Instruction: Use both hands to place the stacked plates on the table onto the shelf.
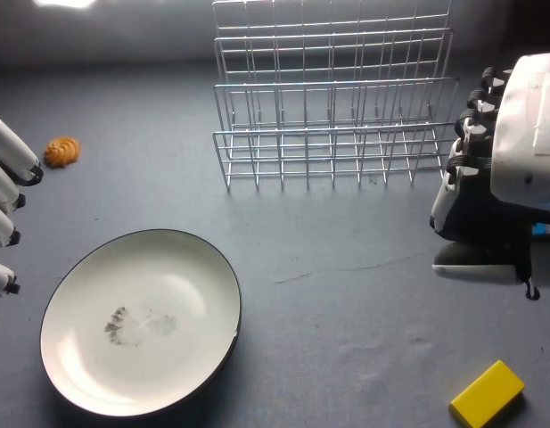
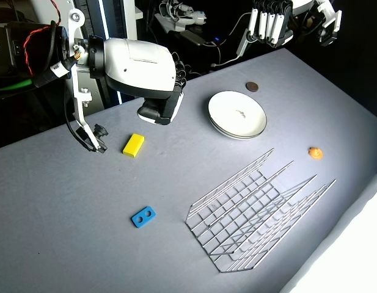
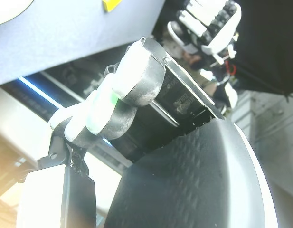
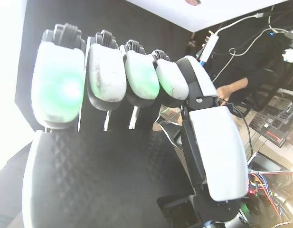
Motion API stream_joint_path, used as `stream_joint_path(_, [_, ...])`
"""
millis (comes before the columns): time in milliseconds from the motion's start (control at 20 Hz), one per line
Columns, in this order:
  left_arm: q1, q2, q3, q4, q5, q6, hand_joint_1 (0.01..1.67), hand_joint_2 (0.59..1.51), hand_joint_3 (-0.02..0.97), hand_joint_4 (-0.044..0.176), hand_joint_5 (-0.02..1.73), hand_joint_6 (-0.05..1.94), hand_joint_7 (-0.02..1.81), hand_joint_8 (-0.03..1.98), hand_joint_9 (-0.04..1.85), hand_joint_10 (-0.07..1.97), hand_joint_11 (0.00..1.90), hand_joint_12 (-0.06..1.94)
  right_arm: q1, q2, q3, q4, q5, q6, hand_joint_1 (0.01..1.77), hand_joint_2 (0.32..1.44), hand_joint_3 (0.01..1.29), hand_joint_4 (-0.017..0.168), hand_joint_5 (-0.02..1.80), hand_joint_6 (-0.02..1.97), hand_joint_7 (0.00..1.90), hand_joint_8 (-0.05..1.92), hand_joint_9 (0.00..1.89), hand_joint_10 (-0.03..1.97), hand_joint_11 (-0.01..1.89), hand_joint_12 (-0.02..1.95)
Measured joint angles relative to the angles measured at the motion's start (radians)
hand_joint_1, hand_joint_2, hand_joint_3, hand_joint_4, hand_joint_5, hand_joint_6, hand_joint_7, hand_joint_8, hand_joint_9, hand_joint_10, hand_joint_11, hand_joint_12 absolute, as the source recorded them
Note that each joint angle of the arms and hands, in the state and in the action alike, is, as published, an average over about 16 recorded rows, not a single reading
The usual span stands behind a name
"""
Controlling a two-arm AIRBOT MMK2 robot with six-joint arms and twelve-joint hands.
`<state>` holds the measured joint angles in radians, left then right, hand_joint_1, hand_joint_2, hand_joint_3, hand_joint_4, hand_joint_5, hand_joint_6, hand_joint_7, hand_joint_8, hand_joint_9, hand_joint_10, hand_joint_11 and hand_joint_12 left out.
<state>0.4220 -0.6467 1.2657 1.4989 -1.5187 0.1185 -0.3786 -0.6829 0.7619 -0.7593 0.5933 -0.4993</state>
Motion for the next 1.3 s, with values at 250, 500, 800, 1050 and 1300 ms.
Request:
stream_joint_path(250, [0.002,0.000,0.003,0.002,-0.001,0.002,0.12,1.163,0.040,0.018,0.39,0.32,0.41,0.39,0.41,0.49,0.37,0.52,0.000,0.000,0.000,0.000,-0.001,0.000,0.26,1.20,0.04,0.006,0.49,0.55,0.52,0.52,0.52,0.53,0.50,0.73])
stream_joint_path(500, [0.004,0.000,0.009,0.002,-0.005,0.006,0.04,1.156,0.033,0.000,0.22,0.12,0.21,0.15,0.19,0.22,0.17,0.23,0.000,0.000,-0.001,0.000,-0.003,0.000,0.23,1.17,0.03,0.006,0.34,0.26,0.36,0.24,0.34,0.25,0.25,0.54])
stream_joint_path(800, [0.012,0.000,0.022,-0.001,-0.020,0.008,0.01,1.162,0.021,-0.001,0.14,0.00,0.09,0.00,0.05,0.01,0.02,0.00,0.000,0.000,-0.003,0.000,-0.007,-0.001,0.24,1.16,0.02,0.006,0.24,0.02,0.24,0.01,0.21,0.01,0.01,0.44])
stream_joint_path(1050, [0.016,0.000,0.033,-0.001,-0.029,0.002,0.01,1.163,0.020,-0.002,0.15,0.00,0.11,0.00,0.06,0.00,0.02,0.01,0.000,0.000,-0.006,0.000,-0.010,-0.004,0.21,1.15,0.02,0.006,0.26,0.02,0.26,0.01,0.23,0.00,0.02,0.46])
stream_joint_path(1300, [0.016,0.000,0.039,0.027,-0.038,-0.007,0.01,1.169,0.021,-0.002,0.15,0.00,0.11,0.00,0.07,0.00,0.02,0.01,0.000,0.000,-0.009,0.000,-0.013,-0.007,0.18,1.17,0.02,0.006,0.28,0.02,0.28,0.01,0.25,0.00,0.02,0.48])
